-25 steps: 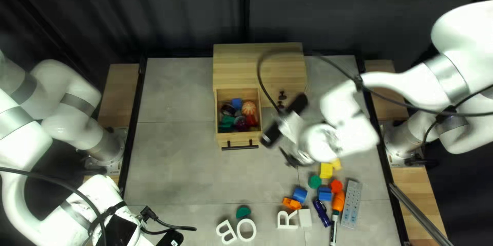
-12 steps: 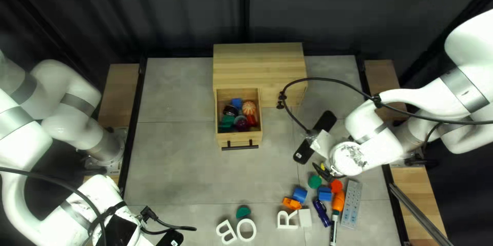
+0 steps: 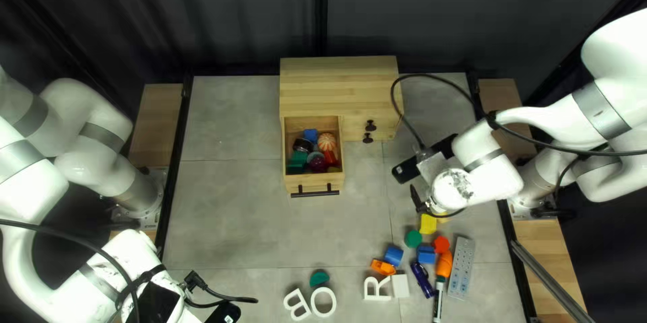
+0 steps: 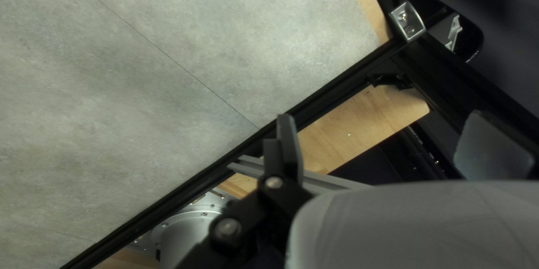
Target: Open drawers and place objects into drawer and close
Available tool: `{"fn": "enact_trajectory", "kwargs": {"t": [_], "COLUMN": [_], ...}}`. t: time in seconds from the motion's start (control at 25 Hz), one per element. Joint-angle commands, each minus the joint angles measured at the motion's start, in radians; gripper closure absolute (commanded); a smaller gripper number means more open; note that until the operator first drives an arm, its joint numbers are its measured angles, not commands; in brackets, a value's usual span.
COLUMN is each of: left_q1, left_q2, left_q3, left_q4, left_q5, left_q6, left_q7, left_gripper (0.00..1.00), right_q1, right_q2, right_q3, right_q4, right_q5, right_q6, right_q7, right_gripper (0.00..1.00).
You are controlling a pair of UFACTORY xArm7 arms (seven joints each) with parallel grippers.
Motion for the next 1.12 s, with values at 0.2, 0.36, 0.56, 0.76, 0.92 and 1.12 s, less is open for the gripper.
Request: {"fn": "enact_trajectory", "kwargs": {"t": [0.2,0.36,0.56,0.76,0.92,1.12], "left_q1": [0.0,0.0,0.0,0.0,0.0,0.0], "left_q2": [0.0,0.0,0.0,0.0,0.0,0.0], "left_q3": [0.0,0.0,0.0,0.0,0.0,0.0], "left_q4": [0.0,0.0,0.0,0.0,0.0,0.0], "left_q5": [0.0,0.0,0.0,0.0,0.0,0.0], "left_q6": [0.0,0.0,0.0,0.0,0.0,0.0], "left_q7": [0.0,0.0,0.0,0.0,0.0,0.0], "left_gripper": [0.0,0.0,0.0,0.0,0.0,0.0], "right_q1": [-0.009,-0.01,-0.012,-0.016,-0.018,-0.021], "right_q2": [-0.007,-0.021,-0.018,-0.007,0.005,-0.008], "right_q3": [0.0,0.0,0.002,0.006,0.009,0.01], "right_q4": [-0.063,-0.11,-0.135,-0.133,-0.131,-0.14], "right_q5": [-0.023,-0.031,-0.041,-0.053,-0.059,-0.063], "right_q6": [-0.127,-0.194,-0.241,-0.254,-0.265,-0.265], "right_q7": [0.049,0.059,0.078,0.103,0.122,0.14], "right_gripper": [0.0,0.0,0.0,0.0,0.0,0.01]}}
